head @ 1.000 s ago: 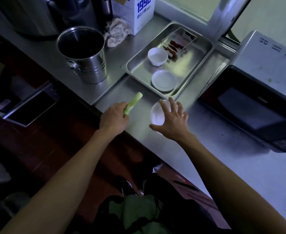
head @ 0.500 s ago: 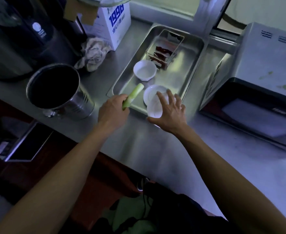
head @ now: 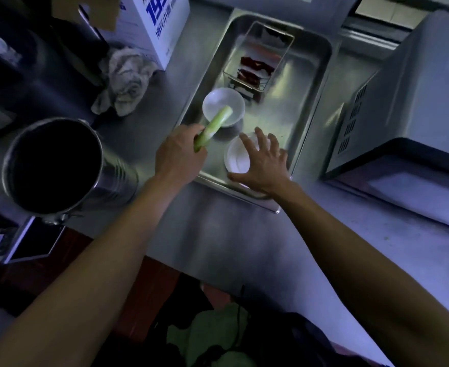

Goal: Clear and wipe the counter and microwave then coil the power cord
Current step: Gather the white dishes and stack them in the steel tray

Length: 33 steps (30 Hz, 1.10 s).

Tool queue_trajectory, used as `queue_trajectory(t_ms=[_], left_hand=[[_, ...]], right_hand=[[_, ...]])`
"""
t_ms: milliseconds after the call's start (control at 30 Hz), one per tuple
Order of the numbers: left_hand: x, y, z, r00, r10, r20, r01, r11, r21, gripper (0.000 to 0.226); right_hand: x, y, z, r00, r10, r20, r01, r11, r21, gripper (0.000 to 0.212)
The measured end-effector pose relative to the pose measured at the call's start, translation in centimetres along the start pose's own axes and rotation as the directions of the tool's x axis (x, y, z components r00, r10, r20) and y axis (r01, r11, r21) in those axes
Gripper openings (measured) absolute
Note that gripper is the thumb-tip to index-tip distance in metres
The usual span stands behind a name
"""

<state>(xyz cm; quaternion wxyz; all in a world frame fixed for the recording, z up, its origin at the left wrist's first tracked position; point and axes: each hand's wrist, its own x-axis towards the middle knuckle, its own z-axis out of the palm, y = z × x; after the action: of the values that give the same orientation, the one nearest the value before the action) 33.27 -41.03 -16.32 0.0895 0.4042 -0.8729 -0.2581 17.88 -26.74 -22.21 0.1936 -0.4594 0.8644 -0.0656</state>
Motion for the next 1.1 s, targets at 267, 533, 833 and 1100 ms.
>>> queue_trajectory(t_ms=[267,533,833,1100], left_hand=[[2.9,-1.2,1.2,0.997,0.056,0.054,-0.054,0.998,-0.032,0.039],[4.4,-1.5,1.8,0.985,0.086,0.150,-0.083,0.996,-0.028,0.040],[4.9,-1.4,2.9,0.963,0.137,0.234,-0.139,0.990,-0.010,0.034],[4.5,0.1,6.3,0.939,0.143,0.312,-0.165,0.985,0.048,0.030]], right_hand=[[3.0,0.0,1.9,0.994,0.078,0.077,-0.075,0.996,-0.050,0.108],[4.3,-0.5,3.1,0.990,0.108,0.096,-0.103,0.993,-0.051,0.108],[2.7,0.4,1.7,0.985,0.167,-0.038,-0.158,0.972,0.172,0.077],[0.1,1.2,-0.3,0.963,0.130,-0.236,-0.047,0.943,0.329,0.058]])
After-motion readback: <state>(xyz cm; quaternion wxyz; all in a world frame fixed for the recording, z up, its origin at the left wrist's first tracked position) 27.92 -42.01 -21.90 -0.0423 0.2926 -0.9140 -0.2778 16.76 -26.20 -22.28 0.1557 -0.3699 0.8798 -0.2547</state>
